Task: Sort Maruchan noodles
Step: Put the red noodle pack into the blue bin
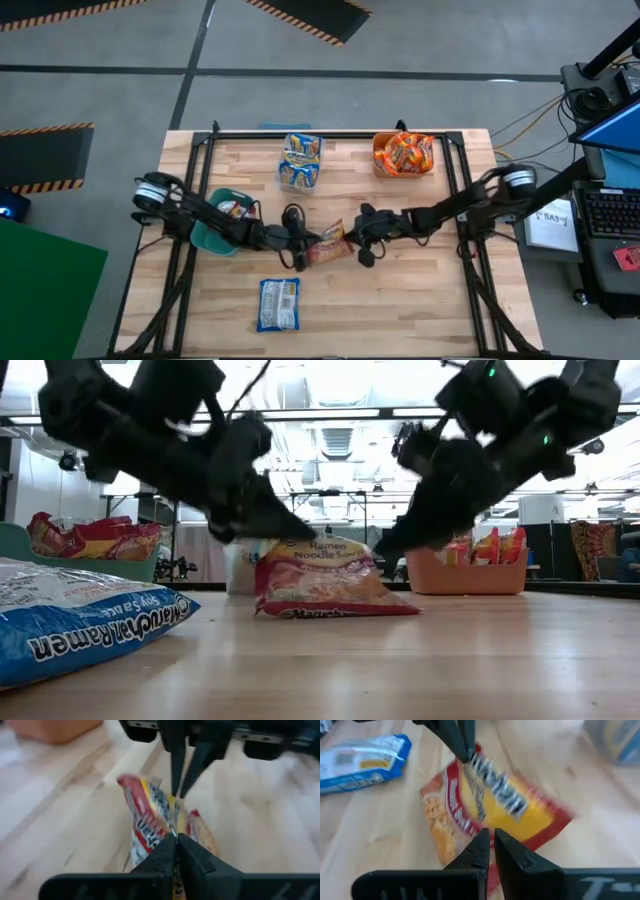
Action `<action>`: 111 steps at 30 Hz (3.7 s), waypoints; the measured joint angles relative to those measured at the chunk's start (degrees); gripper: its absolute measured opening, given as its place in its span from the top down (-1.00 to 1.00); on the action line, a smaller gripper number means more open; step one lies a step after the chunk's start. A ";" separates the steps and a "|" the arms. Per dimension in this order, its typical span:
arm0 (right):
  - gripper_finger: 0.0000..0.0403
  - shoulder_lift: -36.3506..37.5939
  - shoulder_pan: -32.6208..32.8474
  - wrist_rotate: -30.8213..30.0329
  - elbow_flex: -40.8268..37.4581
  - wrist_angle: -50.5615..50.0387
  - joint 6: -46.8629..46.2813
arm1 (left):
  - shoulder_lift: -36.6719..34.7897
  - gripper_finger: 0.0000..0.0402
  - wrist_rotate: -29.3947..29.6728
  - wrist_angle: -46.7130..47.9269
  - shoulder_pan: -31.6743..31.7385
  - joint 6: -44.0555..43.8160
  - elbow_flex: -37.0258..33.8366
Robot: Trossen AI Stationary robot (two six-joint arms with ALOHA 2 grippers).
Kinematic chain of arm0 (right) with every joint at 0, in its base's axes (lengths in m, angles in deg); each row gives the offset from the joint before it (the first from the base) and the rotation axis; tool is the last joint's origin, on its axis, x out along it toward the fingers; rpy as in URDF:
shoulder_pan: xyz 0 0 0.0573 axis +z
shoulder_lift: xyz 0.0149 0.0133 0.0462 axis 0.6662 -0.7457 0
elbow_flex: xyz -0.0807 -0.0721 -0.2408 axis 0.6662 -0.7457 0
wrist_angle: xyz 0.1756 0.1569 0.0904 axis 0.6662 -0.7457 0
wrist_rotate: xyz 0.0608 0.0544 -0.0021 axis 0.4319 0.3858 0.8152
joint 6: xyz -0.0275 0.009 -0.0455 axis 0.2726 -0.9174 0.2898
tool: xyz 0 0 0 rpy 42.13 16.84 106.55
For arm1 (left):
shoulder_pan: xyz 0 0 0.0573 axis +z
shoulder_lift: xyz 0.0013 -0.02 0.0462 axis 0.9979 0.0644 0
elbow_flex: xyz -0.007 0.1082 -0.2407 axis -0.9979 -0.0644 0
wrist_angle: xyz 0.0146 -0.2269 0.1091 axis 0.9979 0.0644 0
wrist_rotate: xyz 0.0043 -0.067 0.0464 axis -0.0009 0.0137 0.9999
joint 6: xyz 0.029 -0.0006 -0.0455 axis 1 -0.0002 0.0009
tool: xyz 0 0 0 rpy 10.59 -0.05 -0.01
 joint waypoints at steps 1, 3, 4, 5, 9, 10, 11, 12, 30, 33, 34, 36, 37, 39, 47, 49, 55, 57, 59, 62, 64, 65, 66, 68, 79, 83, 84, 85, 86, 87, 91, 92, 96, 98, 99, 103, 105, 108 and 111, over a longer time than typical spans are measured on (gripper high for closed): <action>0.91 1.84 0.00 -0.01 -0.01 -1.61 0.38 | -1.25 0.99 -0.06 1.19 -0.09 0.53 0.23; 0.91 6.00 0.00 -0.02 -0.02 -5.08 0.74 | -4.36 1.00 -0.16 4.69 -0.38 1.95 0.74; 0.91 8.04 0.00 0.00 -0.02 -5.95 0.76 | -6.15 1.00 -0.14 6.82 -0.46 2.69 1.04; 0.91 10.20 0.00 -0.02 -0.03 -7.29 0.88 | -8.03 1.00 -0.14 9.30 -0.56 3.45 1.65; 0.91 17.63 0.00 -0.02 -0.70 -10.15 1.60 | -15.25 1.00 -0.06 21.98 -0.75 5.48 4.98; 0.91 19.11 0.00 -0.04 -0.87 -10.64 1.60 | -16.84 1.00 -0.07 25.93 -0.76 5.50 6.20; 0.91 20.42 0.00 -0.01 -0.89 -10.90 1.58 | -18.07 1.00 -0.09 30.20 -0.76 5.32 7.18; 0.91 21.54 0.00 -0.02 -1.19 -11.19 1.58 | -18.92 1.00 -0.03 34.08 -0.76 4.58 8.30; 0.91 13.48 1.13 0.04 -5.33 -9.59 -5.75 | -17.05 0.38 1.00 46.03 -0.17 -5.50 13.75; 0.91 8.12 1.42 0.90 -5.19 -4.62 -6.06 | -14.27 0.15 3.43 45.37 -0.17 -7.27 13.47; 0.91 5.81 1.49 1.67 -5.05 -2.07 -6.06 | -13.27 0.08 3.48 45.48 -0.17 -7.23 13.40; 0.91 2.02 1.66 2.31 -4.52 1.97 -6.31 | -10.88 -0.04 3.92 44.42 -0.10 -6.98 13.17; 0.91 0.14 1.79 2.31 -4.38 3.05 -6.47 | -9.74 -0.09 4.01 42.49 -0.02 -6.95 13.20; 0.91 -3.65 1.81 3.63 -2.49 5.99 -6.48 | -7.42 -0.16 3.94 41.16 0.00 -6.60 13.05; 0.91 -11.44 1.77 4.43 0.24 7.19 -6.65 | 0.19 -0.25 3.14 36.58 0.40 -5.99 13.48; 0.91 -12.51 1.67 4.38 0.29 7.18 -6.55 | 1.60 -0.25 2.90 34.51 0.46 -5.90 14.00; 0.91 -15.56 1.49 4.00 1.36 8.41 -6.50 | 3.27 -0.20 2.92 32.10 0.59 -5.25 13.96; 0.91 -15.47 1.51 3.35 1.49 8.58 -6.31 | 3.70 -0.13 2.94 30.86 0.57 -4.46 13.96; 0.91 -15.11 1.52 3.11 1.47 8.37 -6.01 | 3.64 -0.01 2.94 30.79 0.48 -3.99 13.92; 0.91 -13.89 1.40 3.10 1.34 8.27 -5.05 | 3.74 0.26 2.96 30.76 0.46 -3.71 13.92; 0.91 -12.72 1.40 2.89 1.20 7.71 -4.23 | 3.70 0.47 2.98 30.71 0.45 -3.32 13.94; 0.91 -12.18 1.38 2.84 1.14 7.61 -3.57 | 3.70 0.58 3.00 30.62 0.44 -2.96 13.97; 0.91 -11.68 1.38 2.84 1.13 7.19 -3.16 | 3.60 0.70 3.19 30.56 0.44 -2.52 13.98; 0.91 -10.25 1.38 2.70 0.77 6.72 -2.14 | 3.50 0.90 3.26 30.56 0.46 -1.68 13.98; 0.91 1.53 1.36 2.94 -3.48 5.09 3.80 | -5.50 1.00 2.92 34.73 -1.57 9.77 13.81; 0.91 7.84 1.36 2.94 -5.81 5.11 6.73 | -13.20 1.00 2.98 37.58 -2.54 12.29 13.81; 0.91 9.52 1.36 2.91 -6.32 5.06 7.43 | -15.32 1.00 3.35 38.27 -2.76 12.53 13.85; 0.91 11.07 1.38 3.03 -6.57 5.14 8.47 | -17.67 1.00 4.09 39.60 -3.08 12.61 13.90; 0.91 12.46 1.38 3.02 -6.94 5.29 9.30 | -19.95 1.00 4.84 41.53 -3.38 12.60 13.90; 0.91 13.96 1.37 3.02 -7.20 5.43 10.03 | -22.32 1.00 5.17 43.13 -3.42 12.56 13.90; 0.91 18.34 1.38 3.03 -7.95 5.42 11.64 | -32.32 1.00 7.16 54.25 -3.87 9.52 13.92; 0.91 19.04 1.38 3.02 -8.17 5.10 12.02 | -34.67 1.00 7.38 58.01 -3.87 8.17 14.10; 0.91 20.40 1.38 3.02 -8.53 5.44 12.62 | -42.16 1.00 7.51 77.23 -3.82 1.55 19.35; 0.91 20.34 1.36 3.02 -8.69 5.38 12.71 | -44.13 1.00 7.73 88.09 -3.82 -3.05 23.66; 0.91 20.19 1.36 3.02 -8.80 5.43 12.72 | -44.77 1.00 7.83 93.15 -3.74 -5.44 26.00; 0.91 18.80 1.36 3.02 -8.99 5.30 12.63 | -45.34 1.00 7.83 111.20 -3.71 -15.56 34.69; 0.91 17.80 1.36 3.02 -8.88 5.59 12.50 | -44.83 1.00 7.86 118.92 -3.71 -20.86 38.91; 0.91 16.82 1.36 3.02 -8.88 5.82 12.08 | -43.32 1.00 7.97 130.70 -3.71 -29.30 43.51; 0.91 16.12 1.36 3.02 -8.89 5.62 12.02 | -44.14 1.00 7.94 128.29 -3.67 -28.49 43.21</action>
